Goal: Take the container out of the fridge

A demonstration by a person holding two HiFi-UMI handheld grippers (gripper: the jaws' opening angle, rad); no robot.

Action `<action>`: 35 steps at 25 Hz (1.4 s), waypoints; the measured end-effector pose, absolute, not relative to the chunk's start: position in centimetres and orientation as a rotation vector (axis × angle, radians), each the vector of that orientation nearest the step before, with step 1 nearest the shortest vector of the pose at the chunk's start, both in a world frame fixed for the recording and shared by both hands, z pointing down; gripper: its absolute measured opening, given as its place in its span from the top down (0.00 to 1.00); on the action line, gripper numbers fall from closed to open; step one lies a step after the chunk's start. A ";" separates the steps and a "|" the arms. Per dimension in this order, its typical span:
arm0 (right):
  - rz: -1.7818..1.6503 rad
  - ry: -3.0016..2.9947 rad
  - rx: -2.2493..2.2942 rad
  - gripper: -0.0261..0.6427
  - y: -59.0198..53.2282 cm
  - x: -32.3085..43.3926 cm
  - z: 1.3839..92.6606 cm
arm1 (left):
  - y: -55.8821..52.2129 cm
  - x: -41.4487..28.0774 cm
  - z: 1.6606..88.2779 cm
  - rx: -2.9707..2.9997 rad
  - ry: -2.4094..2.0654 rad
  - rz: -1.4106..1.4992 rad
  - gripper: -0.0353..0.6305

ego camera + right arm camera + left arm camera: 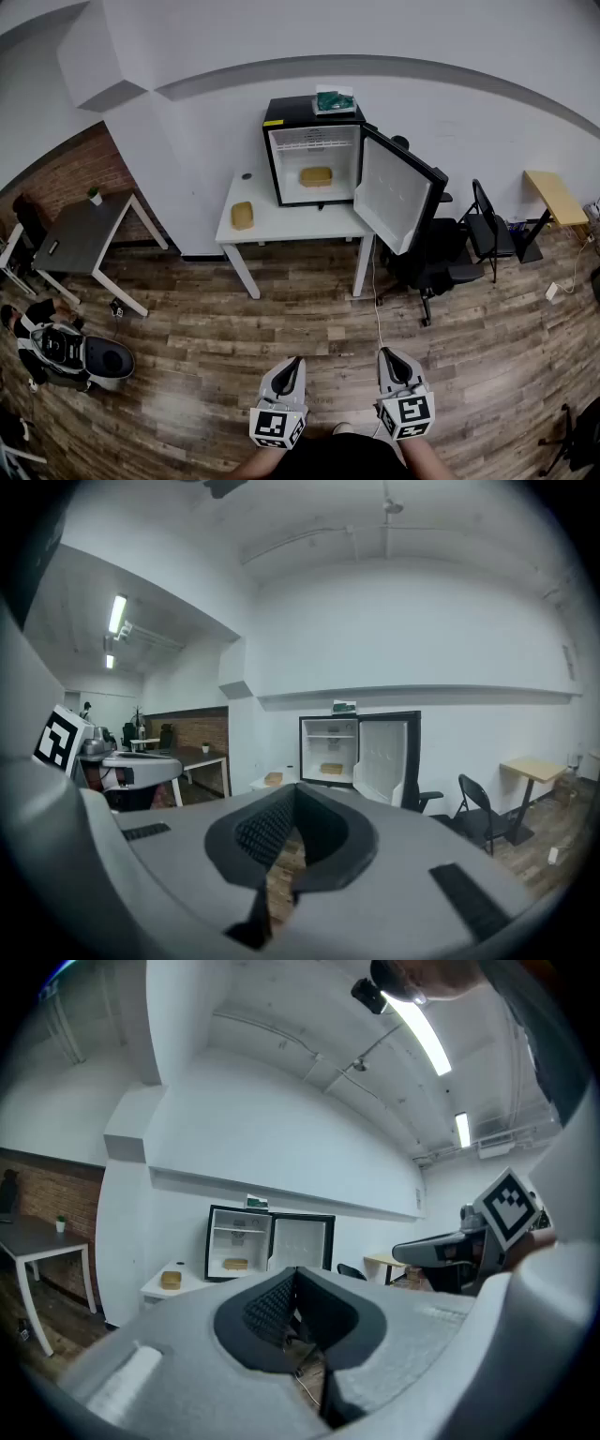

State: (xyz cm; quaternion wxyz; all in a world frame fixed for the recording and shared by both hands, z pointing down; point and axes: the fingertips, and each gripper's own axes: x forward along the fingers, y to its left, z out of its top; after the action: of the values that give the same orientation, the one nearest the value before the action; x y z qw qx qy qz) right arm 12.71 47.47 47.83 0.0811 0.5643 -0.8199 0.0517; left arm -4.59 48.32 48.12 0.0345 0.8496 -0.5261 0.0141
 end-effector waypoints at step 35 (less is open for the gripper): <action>0.198 -2.348 1.587 0.96 36.0 12.4 52.7 | 35.0 -6.4 51.5 2.537 -1.596 0.019 0.92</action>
State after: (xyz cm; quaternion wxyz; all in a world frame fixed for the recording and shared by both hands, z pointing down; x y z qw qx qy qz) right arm 12.39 36.03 52.70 0.1497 0.5523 -0.8172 0.0689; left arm -6.39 34.98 51.50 0.0720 0.8442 -0.5311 0.0064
